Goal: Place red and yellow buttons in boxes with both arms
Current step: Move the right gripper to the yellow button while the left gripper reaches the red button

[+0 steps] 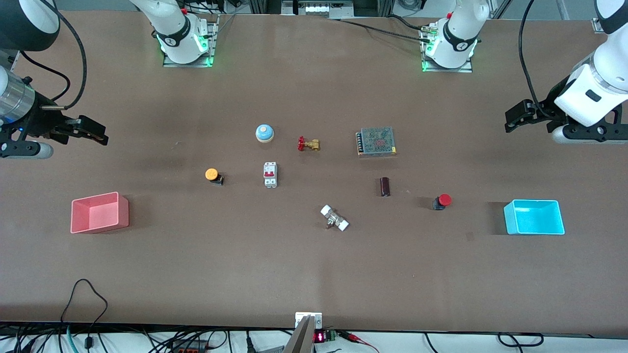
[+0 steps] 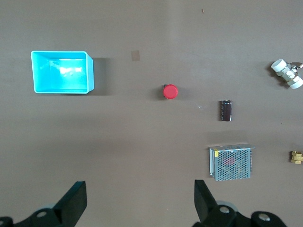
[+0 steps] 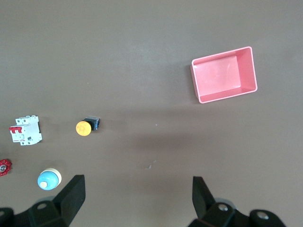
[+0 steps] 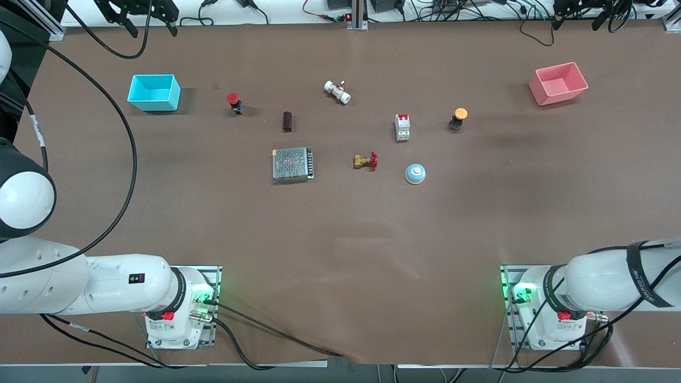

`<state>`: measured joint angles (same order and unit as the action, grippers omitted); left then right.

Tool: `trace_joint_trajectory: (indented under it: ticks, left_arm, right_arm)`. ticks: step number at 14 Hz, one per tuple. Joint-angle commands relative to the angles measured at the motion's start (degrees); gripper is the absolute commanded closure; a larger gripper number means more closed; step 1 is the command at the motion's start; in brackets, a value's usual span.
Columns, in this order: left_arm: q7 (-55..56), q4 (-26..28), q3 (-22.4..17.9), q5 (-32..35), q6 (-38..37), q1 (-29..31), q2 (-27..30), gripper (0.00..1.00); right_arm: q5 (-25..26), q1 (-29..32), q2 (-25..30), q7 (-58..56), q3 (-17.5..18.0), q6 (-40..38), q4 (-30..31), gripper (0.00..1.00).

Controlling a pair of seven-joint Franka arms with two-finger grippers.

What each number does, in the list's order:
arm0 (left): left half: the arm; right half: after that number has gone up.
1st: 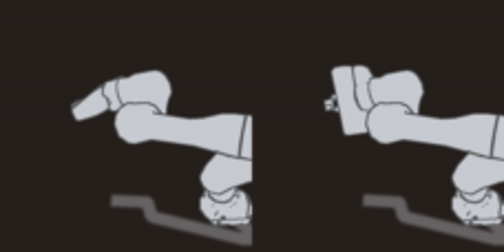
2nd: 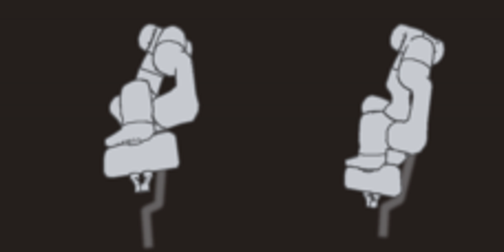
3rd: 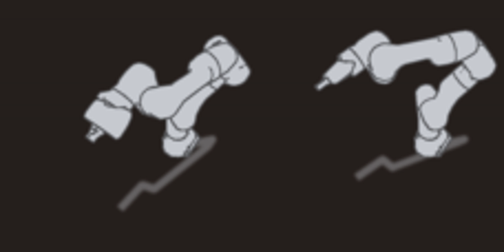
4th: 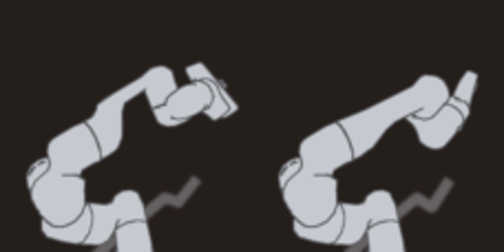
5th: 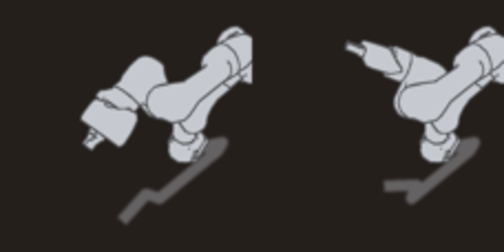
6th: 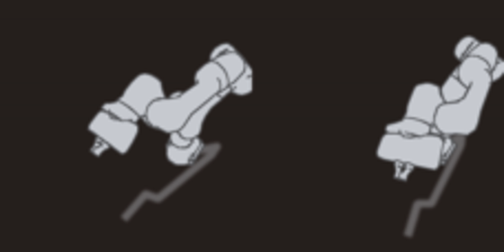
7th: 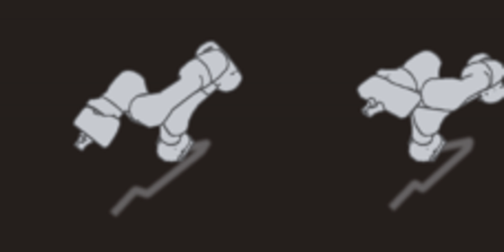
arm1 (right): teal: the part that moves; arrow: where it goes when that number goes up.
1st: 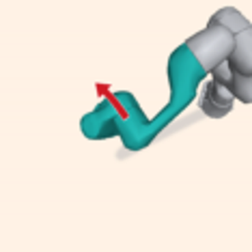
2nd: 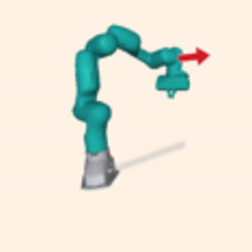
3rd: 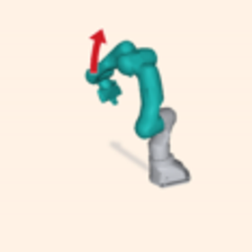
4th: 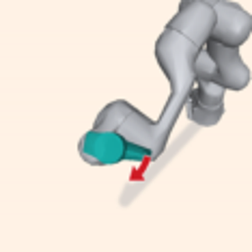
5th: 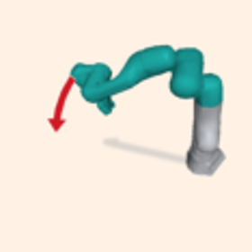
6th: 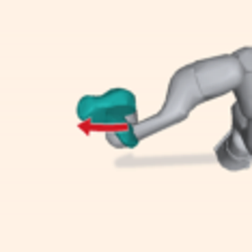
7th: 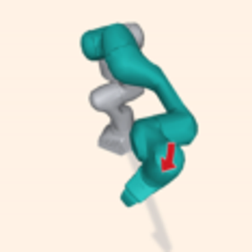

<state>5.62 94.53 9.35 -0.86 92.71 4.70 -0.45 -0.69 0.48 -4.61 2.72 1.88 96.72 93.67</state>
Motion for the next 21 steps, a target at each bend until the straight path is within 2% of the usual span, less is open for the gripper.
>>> trace_joint_trajectory:
  ticks: [1,10,15,18,21]
  left_arm:
    - [-0.61,-1.02,0.41,0.69,-0.52,0.31,-0.34,0.00]
    - [-0.61,-1.10,0.41,0.60,-0.69,0.31,-0.25,0.00]
    - [0.18,-1.02,0.23,0.60,-1.04,0.31,-0.52,0.00]
    - [0.19,-1.71,0.32,-0.45,-1.04,0.14,-2.97,0.00]
    - [0.27,-5.57,0.49,-0.45,-0.96,-0.91,-8.06,0.00]
  right_arm:
    - [-0.54,-0.39,-0.23,0.26,-0.47,-1.36,-1.38,0.00]
    - [-0.54,-0.22,-0.75,-0.44,-0.47,-1.45,-1.30,0.00]
    - [-1.16,-0.66,-4.35,0.35,-0.21,-1.19,-1.21,0.00]
    - [-1.16,-1.88,-5.67,0.70,-0.21,-0.14,-0.95,0.00]
    - [-1.16,-3.03,-8.74,0.88,-0.12,4.42,-0.42,0.00]
